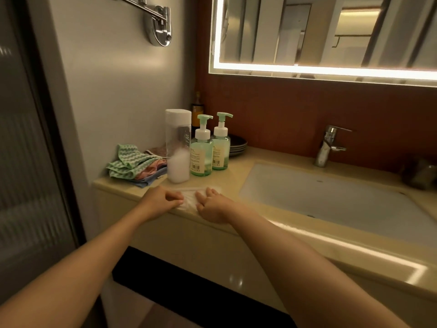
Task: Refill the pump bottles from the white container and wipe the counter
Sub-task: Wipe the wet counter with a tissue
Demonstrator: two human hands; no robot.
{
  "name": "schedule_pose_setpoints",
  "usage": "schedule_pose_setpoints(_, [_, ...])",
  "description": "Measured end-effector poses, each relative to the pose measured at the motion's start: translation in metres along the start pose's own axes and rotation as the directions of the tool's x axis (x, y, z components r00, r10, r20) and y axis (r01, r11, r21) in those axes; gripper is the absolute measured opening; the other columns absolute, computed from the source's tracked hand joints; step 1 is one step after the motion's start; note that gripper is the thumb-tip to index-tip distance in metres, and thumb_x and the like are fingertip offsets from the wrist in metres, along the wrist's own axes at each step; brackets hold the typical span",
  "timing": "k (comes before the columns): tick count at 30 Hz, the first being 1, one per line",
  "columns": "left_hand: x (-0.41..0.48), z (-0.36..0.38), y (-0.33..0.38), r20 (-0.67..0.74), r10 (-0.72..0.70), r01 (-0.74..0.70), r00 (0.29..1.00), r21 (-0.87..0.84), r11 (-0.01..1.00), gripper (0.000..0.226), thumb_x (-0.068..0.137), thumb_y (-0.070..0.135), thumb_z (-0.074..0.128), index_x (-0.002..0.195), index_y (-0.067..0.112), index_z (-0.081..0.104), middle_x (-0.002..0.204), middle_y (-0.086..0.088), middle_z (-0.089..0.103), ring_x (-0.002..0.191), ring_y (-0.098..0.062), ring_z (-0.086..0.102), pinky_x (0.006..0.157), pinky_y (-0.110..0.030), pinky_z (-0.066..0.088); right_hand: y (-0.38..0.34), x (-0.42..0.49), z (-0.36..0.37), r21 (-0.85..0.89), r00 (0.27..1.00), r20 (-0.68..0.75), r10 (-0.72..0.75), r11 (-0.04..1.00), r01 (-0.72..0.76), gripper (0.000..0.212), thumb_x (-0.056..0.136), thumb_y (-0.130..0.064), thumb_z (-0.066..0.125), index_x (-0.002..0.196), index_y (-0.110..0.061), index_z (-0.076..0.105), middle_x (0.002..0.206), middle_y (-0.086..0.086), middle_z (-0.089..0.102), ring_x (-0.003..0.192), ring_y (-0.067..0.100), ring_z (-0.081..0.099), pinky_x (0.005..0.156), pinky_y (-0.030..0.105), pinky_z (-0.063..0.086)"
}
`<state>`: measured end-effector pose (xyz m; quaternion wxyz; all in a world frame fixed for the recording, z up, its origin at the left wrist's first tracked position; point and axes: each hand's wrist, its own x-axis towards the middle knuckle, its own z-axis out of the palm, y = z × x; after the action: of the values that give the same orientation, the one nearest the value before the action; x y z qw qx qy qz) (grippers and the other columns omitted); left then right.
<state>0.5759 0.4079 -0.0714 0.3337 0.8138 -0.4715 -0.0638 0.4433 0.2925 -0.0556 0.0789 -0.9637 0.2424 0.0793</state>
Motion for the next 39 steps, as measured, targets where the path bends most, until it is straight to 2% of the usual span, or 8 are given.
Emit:
schedule_pose_setpoints(9, [-0.014,0.036,0.069,0.25,0.112,-0.111,0.962,-0.016,0.994,0.029,0.084,0.019,0.065,0.113,0.016,0.067,0.127,0.001,0.059,0.117,-0.009,0.052,0.098,-0.016,0.031,0.061,-0.078,0.008,0.039,0.996,-0.034,0.082,0.996,-0.081,0.053,0.101,-0.035,0.02,0.149,-0.017,0.006,0.156,0.015,-0.004,0.144,0.026,-0.003,0.116,0.037,0.006])
schedule_pose_setpoints(18, [-0.022,0.131,0.187,0.344,0.342,-0.342,0.875,-0.063,0.937,0.03,0.085,0.02,0.063,0.114,0.014,0.066,0.127,0.0,0.059,0.117,-0.008,0.053,0.094,-0.01,0.03,0.173,-0.19,0.017,0.081,0.952,-0.076,0.297,0.953,-0.291,0.053,0.101,-0.034,0.022,0.149,-0.016,0.01,0.156,0.014,-0.001,0.144,0.022,-0.001,0.114,0.031,0.006])
schedule_pose_setpoints(22, [-0.029,0.179,0.247,0.392,0.442,-0.432,0.807,-0.119,0.894,0.029,0.087,0.019,0.062,0.115,0.012,0.066,0.128,-0.002,0.058,0.119,-0.008,0.051,0.091,-0.008,0.029,0.222,-0.247,0.024,0.119,0.906,-0.103,0.411,0.909,-0.399,0.051,0.101,-0.034,0.022,0.149,-0.018,0.012,0.157,0.01,-0.001,0.144,0.021,0.004,0.114,0.031,0.008])
schedule_pose_setpoints(28, [-0.049,0.245,0.341,0.462,0.561,-0.527,0.687,-0.216,0.822,0.03,0.087,0.019,0.061,0.116,0.012,0.065,0.129,-0.001,0.058,0.122,-0.009,0.05,0.095,-0.009,0.027,0.292,-0.332,0.034,0.155,0.813,-0.106,0.572,0.817,-0.555,0.051,0.101,-0.033,0.021,0.149,-0.017,0.01,0.156,0.01,-0.002,0.144,0.019,-0.005,0.114,0.029,0.001])
schedule_pose_setpoints(33, [-0.06,0.297,0.409,0.487,0.637,-0.591,0.597,-0.27,0.76,0.029,0.087,0.022,0.061,0.115,0.016,0.066,0.126,0.001,0.06,0.118,-0.011,0.053,0.096,-0.013,0.031,0.348,-0.393,0.041,0.178,0.715,-0.1,0.692,0.72,-0.671,0.051,0.101,-0.033,0.021,0.149,-0.018,0.009,0.157,0.008,-0.002,0.144,0.017,-0.005,0.115,0.03,0.001])
schedule_pose_setpoints(36, [-0.061,0.317,0.44,0.493,0.663,-0.626,0.564,-0.268,0.732,0.03,0.087,0.024,0.06,0.116,0.018,0.065,0.127,0.003,0.059,0.117,-0.01,0.053,0.094,-0.012,0.031,0.368,-0.414,0.044,0.197,0.671,-0.109,0.733,0.678,-0.709,0.051,0.101,-0.034,0.021,0.149,-0.019,0.01,0.157,0.008,-0.002,0.144,0.017,-0.005,0.115,0.031,0.002])
schedule_pose_setpoints(39, [-0.056,0.33,0.456,0.517,0.68,-0.655,0.52,-0.269,0.706,0.029,0.087,0.025,0.06,0.115,0.019,0.066,0.126,0.003,0.06,0.116,-0.012,0.054,0.1,-0.02,0.034,0.376,-0.428,0.047,0.212,0.654,-0.11,0.749,0.66,-0.721,0.051,0.101,-0.034,0.022,0.148,-0.019,0.012,0.157,0.007,-0.001,0.144,0.018,-0.002,0.115,0.029,0.003])
